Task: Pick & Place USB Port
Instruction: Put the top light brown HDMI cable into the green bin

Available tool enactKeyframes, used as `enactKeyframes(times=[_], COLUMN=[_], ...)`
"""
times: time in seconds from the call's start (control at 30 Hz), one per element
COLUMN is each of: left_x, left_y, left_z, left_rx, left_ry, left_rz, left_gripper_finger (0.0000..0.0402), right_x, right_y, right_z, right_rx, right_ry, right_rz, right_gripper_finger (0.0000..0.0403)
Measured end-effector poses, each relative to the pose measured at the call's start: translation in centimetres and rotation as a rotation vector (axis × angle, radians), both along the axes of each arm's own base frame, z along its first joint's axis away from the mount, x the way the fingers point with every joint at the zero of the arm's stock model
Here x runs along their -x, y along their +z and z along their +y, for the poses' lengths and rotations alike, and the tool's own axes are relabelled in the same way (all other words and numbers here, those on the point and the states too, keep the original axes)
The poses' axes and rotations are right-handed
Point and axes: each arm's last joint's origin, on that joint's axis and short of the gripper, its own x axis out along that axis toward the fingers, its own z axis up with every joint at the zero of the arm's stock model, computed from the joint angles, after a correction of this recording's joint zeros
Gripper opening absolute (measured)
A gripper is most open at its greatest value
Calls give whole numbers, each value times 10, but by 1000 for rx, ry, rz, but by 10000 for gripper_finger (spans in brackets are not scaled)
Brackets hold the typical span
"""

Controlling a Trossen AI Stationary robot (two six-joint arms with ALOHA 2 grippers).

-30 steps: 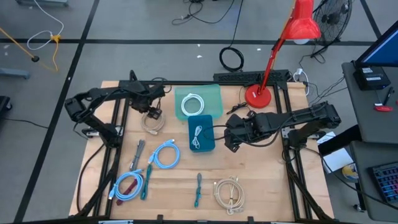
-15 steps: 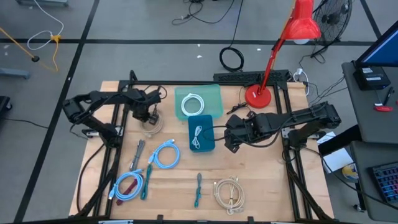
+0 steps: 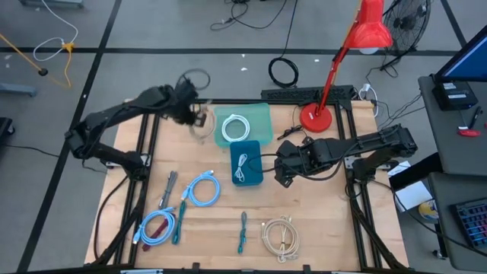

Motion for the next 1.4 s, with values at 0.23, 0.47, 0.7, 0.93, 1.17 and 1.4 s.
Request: enactKeyframes(times=[0.23,0.47,0.7,0.93,1.17,1.4], left_x=[-56,-133,-183,-204,-212,-218], left_y=[34,14,-19,-41,-60,-60], left_z=[32,61,73,80,85,87], left_rx=[-28,127,193,187,179,150], left_ry=[-60,-194,-280,-278,-260,-219], left_rz=[-132,4,201,222,224,168], left_gripper_finger=[34,34,34,34,34,34], right_x=[6,37,71,78,75,72], right_y=[3,25,50,46,22,10], right_z=[-2,-9,-9,-7,-4,-3], right_rx=[4,39,64,85,44,16], right_ry=[-18,-133,-206,-220,-235,-231], right_rz=[16,-31,-180,-199,-144,-134], right_gripper_finger=[106,68,24,4,1,3])
